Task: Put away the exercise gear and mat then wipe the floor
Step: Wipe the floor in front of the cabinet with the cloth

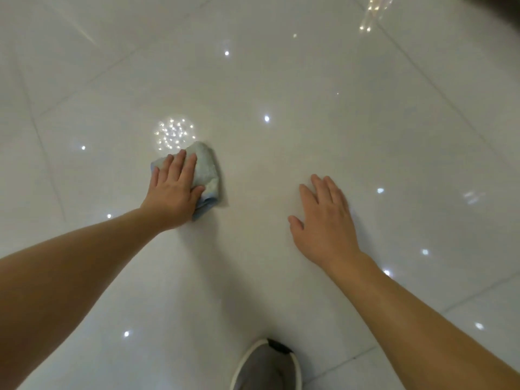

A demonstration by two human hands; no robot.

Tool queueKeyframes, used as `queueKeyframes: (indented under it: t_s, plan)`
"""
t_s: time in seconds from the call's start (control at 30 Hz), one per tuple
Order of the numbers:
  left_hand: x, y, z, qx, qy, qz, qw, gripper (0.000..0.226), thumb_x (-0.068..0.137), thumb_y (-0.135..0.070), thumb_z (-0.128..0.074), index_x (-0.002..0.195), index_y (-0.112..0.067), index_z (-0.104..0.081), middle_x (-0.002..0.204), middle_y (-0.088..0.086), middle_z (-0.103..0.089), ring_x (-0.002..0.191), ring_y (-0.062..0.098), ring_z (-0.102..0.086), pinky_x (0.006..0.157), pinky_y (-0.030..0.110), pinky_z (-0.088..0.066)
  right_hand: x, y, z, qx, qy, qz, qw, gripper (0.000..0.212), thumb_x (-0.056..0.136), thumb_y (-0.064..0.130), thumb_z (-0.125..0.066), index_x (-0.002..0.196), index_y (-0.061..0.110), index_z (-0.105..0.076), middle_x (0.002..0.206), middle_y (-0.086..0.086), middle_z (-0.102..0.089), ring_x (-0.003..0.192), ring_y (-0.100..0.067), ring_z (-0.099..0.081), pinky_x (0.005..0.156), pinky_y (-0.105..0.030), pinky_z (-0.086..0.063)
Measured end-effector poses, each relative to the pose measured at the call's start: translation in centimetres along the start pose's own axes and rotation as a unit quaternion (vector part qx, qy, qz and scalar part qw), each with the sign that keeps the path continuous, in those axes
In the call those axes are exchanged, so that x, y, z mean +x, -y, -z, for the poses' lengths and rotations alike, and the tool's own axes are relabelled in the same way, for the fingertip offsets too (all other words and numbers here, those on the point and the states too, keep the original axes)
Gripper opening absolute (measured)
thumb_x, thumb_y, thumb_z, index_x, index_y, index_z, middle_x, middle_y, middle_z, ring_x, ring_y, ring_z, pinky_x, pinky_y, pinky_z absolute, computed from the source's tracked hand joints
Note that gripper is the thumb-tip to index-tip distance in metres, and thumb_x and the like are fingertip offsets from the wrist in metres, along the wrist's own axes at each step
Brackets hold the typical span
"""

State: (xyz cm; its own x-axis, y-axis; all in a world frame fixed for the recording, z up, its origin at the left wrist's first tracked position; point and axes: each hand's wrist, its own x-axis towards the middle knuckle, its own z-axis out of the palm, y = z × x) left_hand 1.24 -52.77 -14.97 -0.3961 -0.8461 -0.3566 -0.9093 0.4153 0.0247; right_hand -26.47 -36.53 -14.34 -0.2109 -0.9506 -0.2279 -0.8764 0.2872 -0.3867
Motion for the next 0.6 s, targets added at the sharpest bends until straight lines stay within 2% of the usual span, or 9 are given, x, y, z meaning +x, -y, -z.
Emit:
queueKeyframes:
  t_s: [0.17, 0.33, 0.6]
  plan:
    - [-2.0, -0.1, -0.5, 0.025, 0.024, 0.036, 0.999, 0.074, 0.099, -0.049, -0.034, 0.158, -0.017, -0.004, 0.165, 0.010, -0.002, 0.151, 0.036, -0.003, 0.120, 0.053, -0.006, -1.7, 1.4, -0.7, -0.015, 0.042, 0.023, 0.999, 0.071, 0.083, 0.041, -0.064, 0.143, 0.010, -0.042, 0.155, -0.015, -0.029, 0.144, -0.038, -0.021, 0.117, -0.048, -0.020]
    - [-1.5, -0.7, -0.3, 0.024, 0.035, 0.050, 0.998, 0.078, 0.099, -0.043, -0.044, 0.158, -0.018, 0.001, 0.166, 0.009, 0.002, 0.151, 0.036, 0.000, 0.120, 0.053, -0.006, -2.1, 1.5, -1.0, -0.023, 0.058, 0.033, 0.998, 0.074, 0.082, 0.043, -0.066, 0.145, 0.013, -0.040, 0.157, -0.012, -0.027, 0.145, -0.035, -0.019, 0.118, -0.046, -0.016]
    - [-1.0, -0.2, 0.2, 0.025, 0.066, 0.048, 0.996, 0.078, 0.100, -0.047, -0.039, 0.157, -0.022, 0.007, 0.165, 0.005, 0.010, 0.151, 0.033, 0.006, 0.121, 0.053, 0.000, -1.9, 1.4, -1.8, -0.004, 0.065, 0.023, 0.998, 0.076, 0.084, 0.037, -0.070, 0.148, 0.017, -0.035, 0.159, -0.009, -0.022, 0.148, -0.033, -0.010, 0.119, -0.044, -0.010]
